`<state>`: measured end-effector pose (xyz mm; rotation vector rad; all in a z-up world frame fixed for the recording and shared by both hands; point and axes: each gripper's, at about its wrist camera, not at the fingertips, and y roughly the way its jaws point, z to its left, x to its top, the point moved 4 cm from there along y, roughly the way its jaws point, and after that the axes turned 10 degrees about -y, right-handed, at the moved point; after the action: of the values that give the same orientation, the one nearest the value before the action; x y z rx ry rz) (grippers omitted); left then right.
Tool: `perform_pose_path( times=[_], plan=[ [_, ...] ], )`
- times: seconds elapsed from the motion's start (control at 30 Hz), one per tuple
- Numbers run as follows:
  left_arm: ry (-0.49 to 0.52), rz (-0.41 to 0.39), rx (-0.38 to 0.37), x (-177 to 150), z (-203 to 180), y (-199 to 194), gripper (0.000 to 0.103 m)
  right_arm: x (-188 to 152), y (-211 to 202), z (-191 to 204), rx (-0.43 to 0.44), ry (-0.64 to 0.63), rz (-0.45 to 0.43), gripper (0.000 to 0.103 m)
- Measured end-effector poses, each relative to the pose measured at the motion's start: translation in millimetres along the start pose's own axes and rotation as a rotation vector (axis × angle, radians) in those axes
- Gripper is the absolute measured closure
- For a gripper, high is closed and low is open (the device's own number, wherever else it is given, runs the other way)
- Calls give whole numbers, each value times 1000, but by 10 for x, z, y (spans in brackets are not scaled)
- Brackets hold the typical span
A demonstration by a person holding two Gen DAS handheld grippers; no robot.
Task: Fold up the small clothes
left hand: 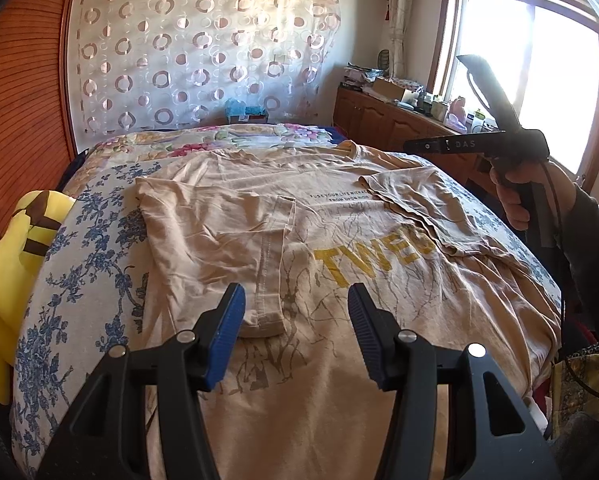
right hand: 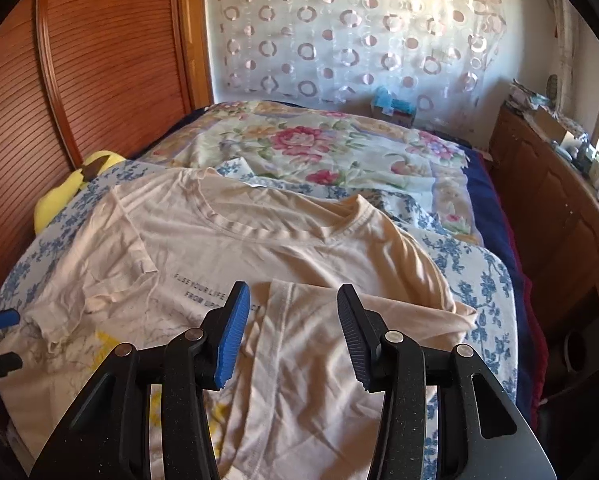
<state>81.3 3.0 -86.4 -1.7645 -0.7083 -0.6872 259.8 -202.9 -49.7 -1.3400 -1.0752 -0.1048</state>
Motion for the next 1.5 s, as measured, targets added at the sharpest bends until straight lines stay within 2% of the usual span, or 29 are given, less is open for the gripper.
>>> perform_pose_path(
  times=[0.07,0.27,0.53,0.8,1.07,1.17,1.23,1.5],
  plan=[
    [-2,-1,3,5,10,-2,50,-27,-17,-33,-3,5,-3,55],
    [-15,-2,18,30,64,12,50,-169,2,-67,-5,6,13,41],
    [-27,-9,41,77,127,21,50,-477,178,-49,8,14,68,40],
    [-27,-15,64,166,218,49,50,-629,337,22,7,-2,110,40],
    [-35,-25,123,425,526,139,50,-670,357,10,17,0,94,33],
    [-49,-22,145,545,683,214,50,-681,364,38,27,-14,96,26],
    [-53,-16,161,626,776,277,50,-681,374,59,34,-22,100,18],
    [-61,36,213,863,1108,689,50,-676,395,90,30,-37,106,15]
  ],
)
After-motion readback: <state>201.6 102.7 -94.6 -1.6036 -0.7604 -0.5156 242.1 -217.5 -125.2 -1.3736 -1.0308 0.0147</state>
